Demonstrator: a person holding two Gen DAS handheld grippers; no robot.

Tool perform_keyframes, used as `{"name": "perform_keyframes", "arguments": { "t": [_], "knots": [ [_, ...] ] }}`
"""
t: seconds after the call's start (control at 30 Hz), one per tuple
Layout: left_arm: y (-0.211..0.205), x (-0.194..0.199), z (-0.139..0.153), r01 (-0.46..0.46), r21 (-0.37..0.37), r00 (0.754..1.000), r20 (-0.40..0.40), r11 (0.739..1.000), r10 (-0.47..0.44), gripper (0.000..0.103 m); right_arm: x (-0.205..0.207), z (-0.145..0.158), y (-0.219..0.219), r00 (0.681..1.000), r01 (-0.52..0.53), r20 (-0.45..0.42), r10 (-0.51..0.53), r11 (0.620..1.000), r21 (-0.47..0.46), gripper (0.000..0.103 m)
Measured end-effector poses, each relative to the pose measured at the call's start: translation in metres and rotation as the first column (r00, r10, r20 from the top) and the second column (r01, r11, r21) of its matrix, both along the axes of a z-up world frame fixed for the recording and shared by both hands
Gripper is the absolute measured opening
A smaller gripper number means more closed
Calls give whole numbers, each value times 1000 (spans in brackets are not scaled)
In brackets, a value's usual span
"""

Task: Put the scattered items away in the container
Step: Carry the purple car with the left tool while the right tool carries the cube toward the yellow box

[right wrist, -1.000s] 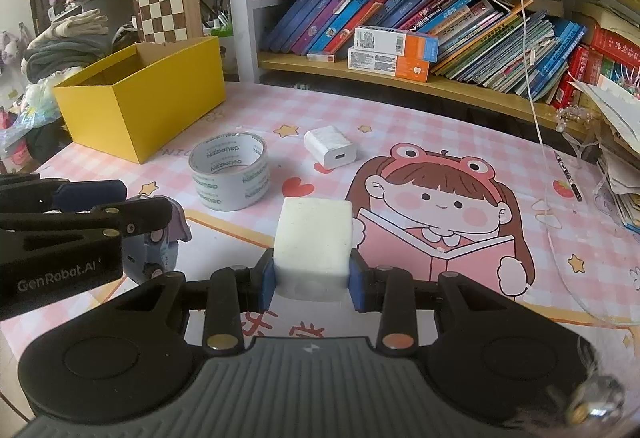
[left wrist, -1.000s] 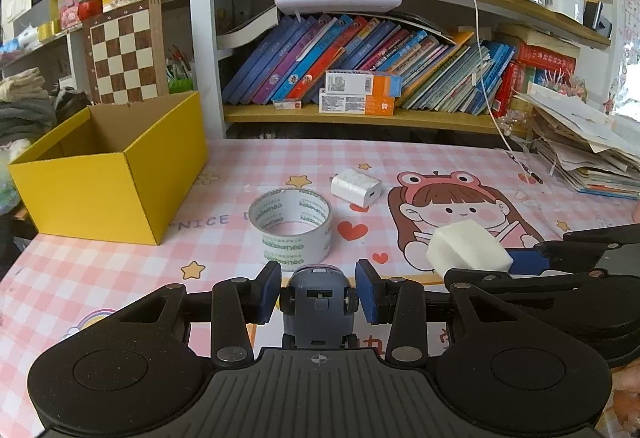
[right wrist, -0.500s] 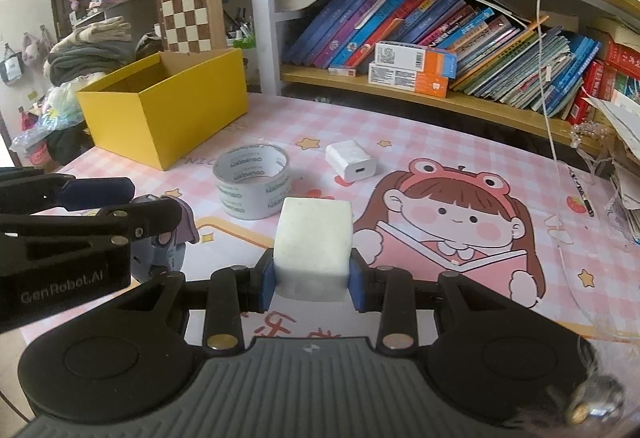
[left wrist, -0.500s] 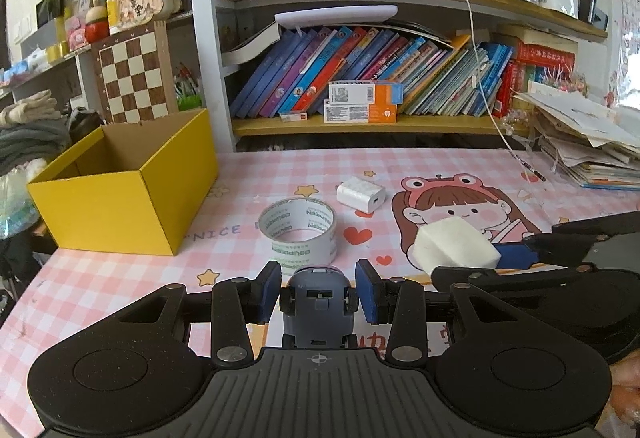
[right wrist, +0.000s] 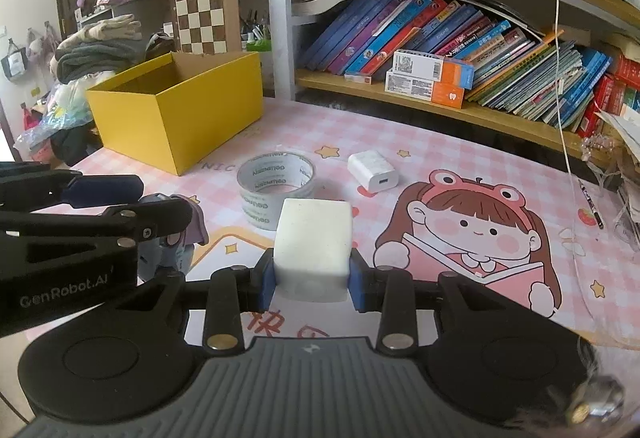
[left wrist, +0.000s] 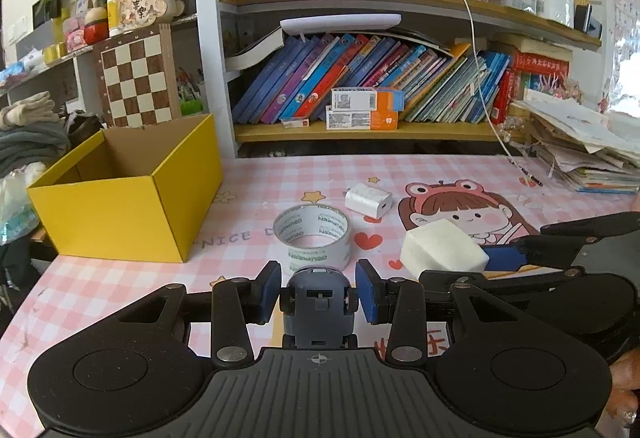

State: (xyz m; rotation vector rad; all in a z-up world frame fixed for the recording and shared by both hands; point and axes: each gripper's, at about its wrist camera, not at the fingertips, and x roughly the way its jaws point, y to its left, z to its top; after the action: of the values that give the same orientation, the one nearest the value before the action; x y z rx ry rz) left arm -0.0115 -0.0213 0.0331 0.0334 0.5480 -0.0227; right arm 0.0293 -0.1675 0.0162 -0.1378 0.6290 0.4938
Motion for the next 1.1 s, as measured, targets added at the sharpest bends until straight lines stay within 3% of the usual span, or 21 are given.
{"name": "perform_keyframes", "arguments": {
  "t": [0.73, 1.1],
  "knots": [
    [101, 43, 14, 223, -74, 974, 61, 972, -219, 39, 14, 7, 93, 976, 218, 23, -217, 975, -51, 34],
    [135, 40, 32, 267, -90, 958, 134, 959, -254, 39, 13, 12, 127, 966, 260, 33, -258, 963, -69, 34]
  ]
}}
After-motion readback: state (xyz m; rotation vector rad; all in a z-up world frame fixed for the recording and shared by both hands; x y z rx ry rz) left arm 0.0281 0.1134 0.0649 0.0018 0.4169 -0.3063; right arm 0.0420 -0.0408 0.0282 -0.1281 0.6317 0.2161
